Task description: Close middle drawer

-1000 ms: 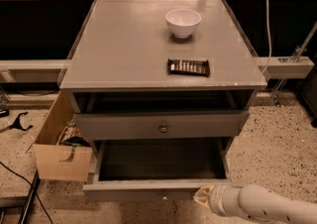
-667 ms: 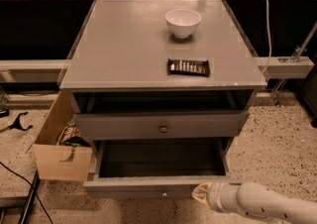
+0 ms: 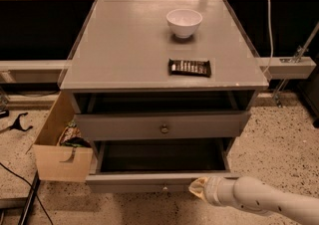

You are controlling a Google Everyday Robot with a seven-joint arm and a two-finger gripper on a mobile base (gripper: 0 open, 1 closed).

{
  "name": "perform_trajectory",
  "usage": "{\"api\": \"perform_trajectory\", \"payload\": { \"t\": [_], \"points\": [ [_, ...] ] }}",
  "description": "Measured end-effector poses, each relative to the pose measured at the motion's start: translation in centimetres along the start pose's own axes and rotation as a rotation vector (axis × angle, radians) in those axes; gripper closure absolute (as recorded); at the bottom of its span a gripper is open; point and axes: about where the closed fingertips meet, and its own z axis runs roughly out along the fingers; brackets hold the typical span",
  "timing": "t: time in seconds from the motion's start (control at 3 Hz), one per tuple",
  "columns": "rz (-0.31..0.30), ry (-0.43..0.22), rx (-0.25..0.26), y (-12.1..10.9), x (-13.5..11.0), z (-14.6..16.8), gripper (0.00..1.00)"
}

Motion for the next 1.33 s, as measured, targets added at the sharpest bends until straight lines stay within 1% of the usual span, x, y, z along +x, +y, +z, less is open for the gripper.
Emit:
{"api": "perform_trajectory", "payload": {
  "t": [0.33,0.67,1.0,1.33],
  "points": [
    [-0.021,-0.029,0.011,-1.6,-1.2,1.7,1.0],
    [-0.038,-0.053,0.056,-3.0,-2.0,2.6,1.0],
    [-0.039,-0.054,0.058,-3.0,-2.0,2.7,1.0],
    [-0.068,-0.079,0.073,-3.4,-2.8,3.4,1.0]
  ]
}}
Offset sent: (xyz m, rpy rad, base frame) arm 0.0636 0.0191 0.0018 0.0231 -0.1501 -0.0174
